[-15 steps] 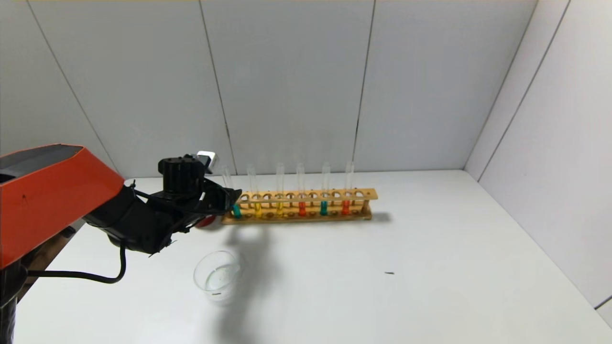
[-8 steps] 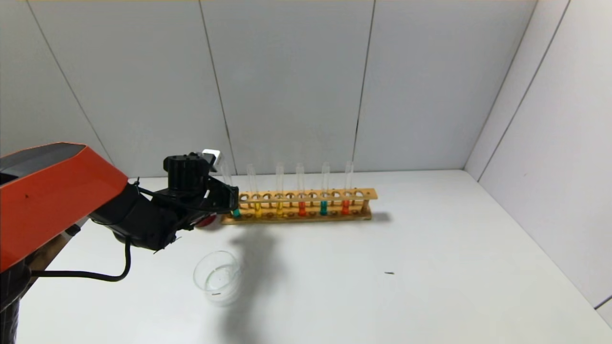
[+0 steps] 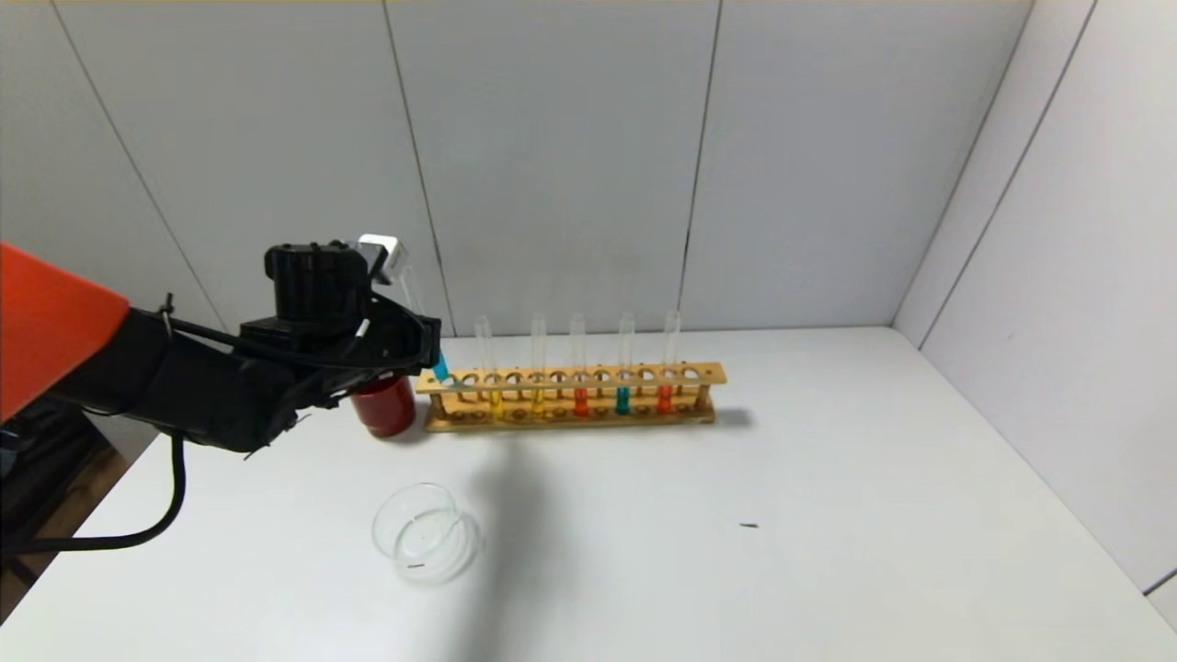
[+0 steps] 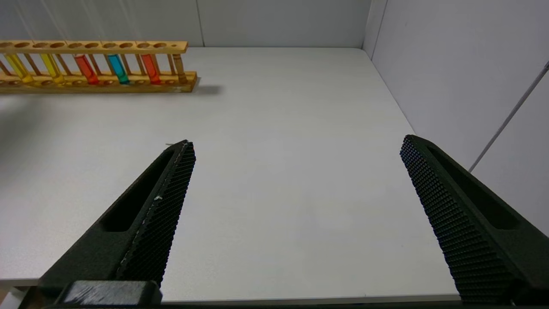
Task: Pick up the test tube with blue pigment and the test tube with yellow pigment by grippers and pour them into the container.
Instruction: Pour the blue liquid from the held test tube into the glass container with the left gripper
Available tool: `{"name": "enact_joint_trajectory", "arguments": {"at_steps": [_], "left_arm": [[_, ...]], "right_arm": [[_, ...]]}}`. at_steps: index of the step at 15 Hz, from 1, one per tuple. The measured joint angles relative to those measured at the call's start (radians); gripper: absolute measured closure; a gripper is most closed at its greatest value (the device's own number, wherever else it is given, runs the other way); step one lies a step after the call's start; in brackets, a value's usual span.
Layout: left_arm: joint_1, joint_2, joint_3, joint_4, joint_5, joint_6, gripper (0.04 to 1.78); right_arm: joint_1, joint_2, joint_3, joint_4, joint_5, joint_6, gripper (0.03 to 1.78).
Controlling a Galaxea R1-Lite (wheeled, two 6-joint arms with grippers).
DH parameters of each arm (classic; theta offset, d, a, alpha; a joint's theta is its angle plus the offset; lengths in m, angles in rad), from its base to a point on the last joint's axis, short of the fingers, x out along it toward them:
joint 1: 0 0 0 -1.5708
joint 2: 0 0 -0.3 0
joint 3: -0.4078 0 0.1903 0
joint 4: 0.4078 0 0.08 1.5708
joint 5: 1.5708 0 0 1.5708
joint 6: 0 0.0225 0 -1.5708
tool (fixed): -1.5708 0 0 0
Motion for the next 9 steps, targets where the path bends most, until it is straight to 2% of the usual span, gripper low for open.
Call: {"name": "enact_joint_trajectory", "arguments": {"at_steps": [5, 9], "left_arm": [[0.004, -0.202, -0.073, 0.210, 0.000, 0.093, 1.52], [0.006, -0.350, -0.054, 0.399, -0.003, 0.220, 1.52]], "right_arm": [[0.000, 0.000, 0.000, 0.000, 0.000, 0.000, 0.06], [0.000, 0.000, 0.000, 0.000, 0.000, 0.000, 0.06]]}}
